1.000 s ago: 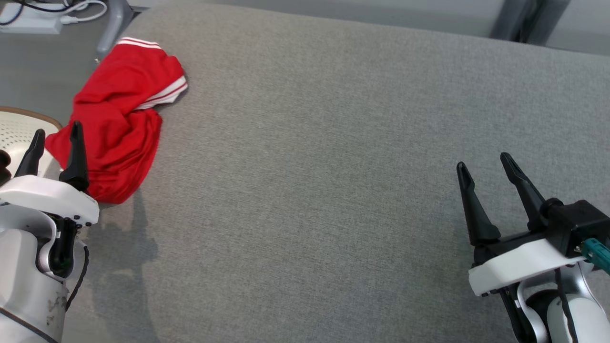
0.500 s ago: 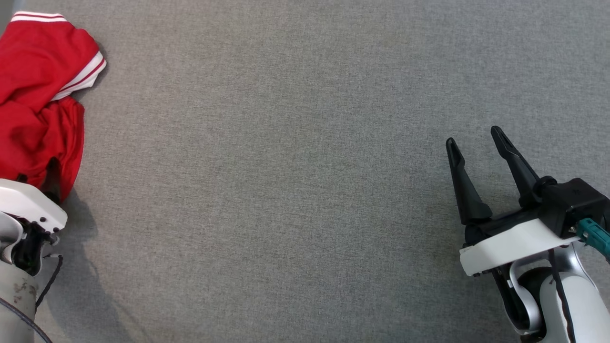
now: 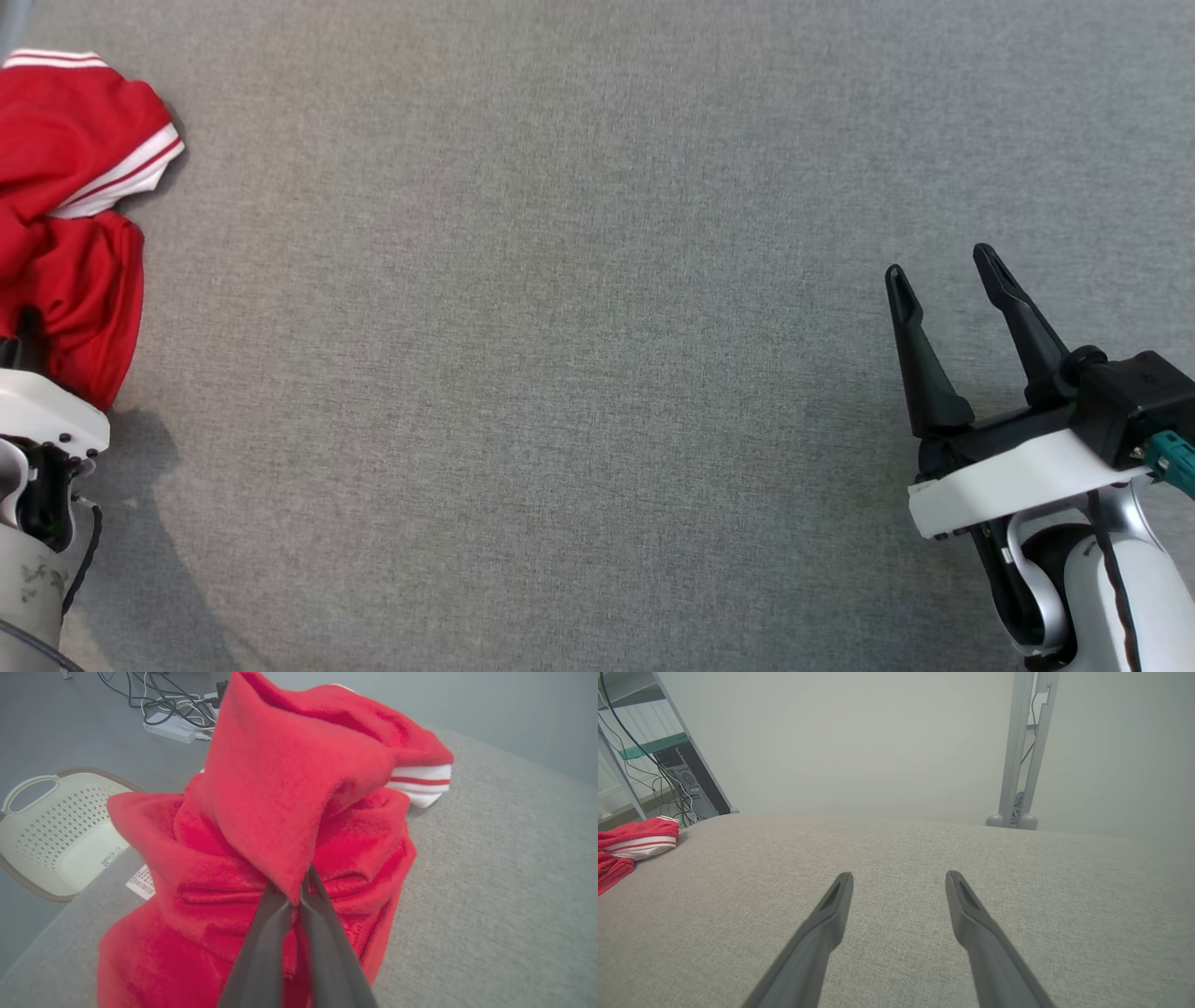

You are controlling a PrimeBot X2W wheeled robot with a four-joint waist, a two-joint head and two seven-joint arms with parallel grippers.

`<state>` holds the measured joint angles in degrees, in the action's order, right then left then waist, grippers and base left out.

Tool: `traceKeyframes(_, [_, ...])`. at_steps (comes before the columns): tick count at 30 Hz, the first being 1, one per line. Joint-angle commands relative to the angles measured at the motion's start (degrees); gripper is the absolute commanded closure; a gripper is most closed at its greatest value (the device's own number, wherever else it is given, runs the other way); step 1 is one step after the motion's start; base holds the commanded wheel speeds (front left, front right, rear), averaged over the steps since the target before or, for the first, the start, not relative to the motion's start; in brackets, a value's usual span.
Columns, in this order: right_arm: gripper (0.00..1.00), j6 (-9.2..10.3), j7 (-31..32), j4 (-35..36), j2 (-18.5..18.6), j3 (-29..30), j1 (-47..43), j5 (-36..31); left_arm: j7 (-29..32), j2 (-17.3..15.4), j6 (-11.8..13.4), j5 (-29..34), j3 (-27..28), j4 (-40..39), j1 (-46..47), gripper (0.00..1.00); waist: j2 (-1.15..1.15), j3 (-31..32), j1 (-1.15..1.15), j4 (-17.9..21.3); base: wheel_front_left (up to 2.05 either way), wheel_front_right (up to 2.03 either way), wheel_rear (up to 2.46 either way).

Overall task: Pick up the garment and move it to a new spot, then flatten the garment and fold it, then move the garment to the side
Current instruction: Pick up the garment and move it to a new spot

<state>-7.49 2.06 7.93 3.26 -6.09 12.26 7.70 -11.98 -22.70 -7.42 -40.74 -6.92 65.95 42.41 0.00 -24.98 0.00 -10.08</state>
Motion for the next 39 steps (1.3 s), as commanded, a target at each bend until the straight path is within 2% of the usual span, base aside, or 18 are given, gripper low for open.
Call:
traceKeyframes(1, [0.00, -0.01, -0.37, -0.26, 0.00, 0.19, -0.59, 0.35, -0.82, -0.33, -0.05, 0.42, -0.01, -0.15, -0.60, 1.00, 0.00, 0.94, 0.00, 0.23, 0.00, 0.00, 0.00])
traceKeyframes(6, [0.00, -0.01, -1.42, -0.76, -0.15, 0.97, -1.93, 0.97, -3.13, -0.10, 1.60, 1.87, 1.16, -5.01, -3.20, 1.00, 0.00, 3.99, 0.00, 0.31, 0.00, 0.00, 0.00])
traceKeyframes(8, [0.00, -0.01, -1.69, -0.96, -0.18, 1.19, -2.55, 1.26, -3.19, -0.54, 3.38, 3.60, 2.63, -10.79, -5.09, 1.00, 0.00, 5.08, 0.00, 0.37, 0.00, 0.00, 0.00])
traceKeyframes(15, [0.00, -0.01, -2.87, -1.86, -0.21, 1.62, -4.30, 3.11, -3.19, 1.88, 9.84, 10.10, 6.18, -33.65, -17.67, 1.00, 0.00, 8.63, 0.00, 1.81, 0.00, 0.00, 0.00])
traceKeyframes(19, [0.00, -0.01, -3.43, -2.30, -0.19, 1.99, -5.13, 4.31, -2.67, 2.71, 13.26, 11.82, 5.88, -45.30, -24.87, 1.00, 0.00, 10.46, 0.00, 3.34, 0.00, 0.00, 0.00])
traceKeyframes(26, [0.00, -0.01, -4.24, -2.30, -0.20, 2.26, -6.46, 5.64, 3.17, 3.40, 18.14, 13.64, 3.67, -63.79, -34.19, 1.00, 0.00, 11.92, 0.00, 7.59, 0.00, 0.00, 0.00])
traceKeyframes(32, [0.00, -0.01, -4.92, -2.26, -0.20, 1.82, -6.65, 6.74, 7.39, 2.92, 18.97, 15.47, 0.44, -73.58, -37.47, 1.00, 0.00, 11.62, 0.00, 13.14, 0.00, 0.00, 0.00])
traceKeyframes(38, [0.00, -0.01, -5.94, -2.70, -0.21, 1.16, -6.96, 8.05, 10.58, 2.84, 17.08, 16.80, -4.29, -77.16, -35.72, 1.00, 0.00, 10.38, 0.00, 20.03, 0.00, 0.00, 0.00])
traceKeyframes(39, [0.00, -0.01, -5.94, -2.70, -0.21, 1.16, -6.96, 8.05, 10.58, 2.84, 17.08, 16.80, -4.29, -77.16, -35.72, 1.00, 0.00, 10.38, 0.00, 20.03, 0.00, 0.00, 0.00])
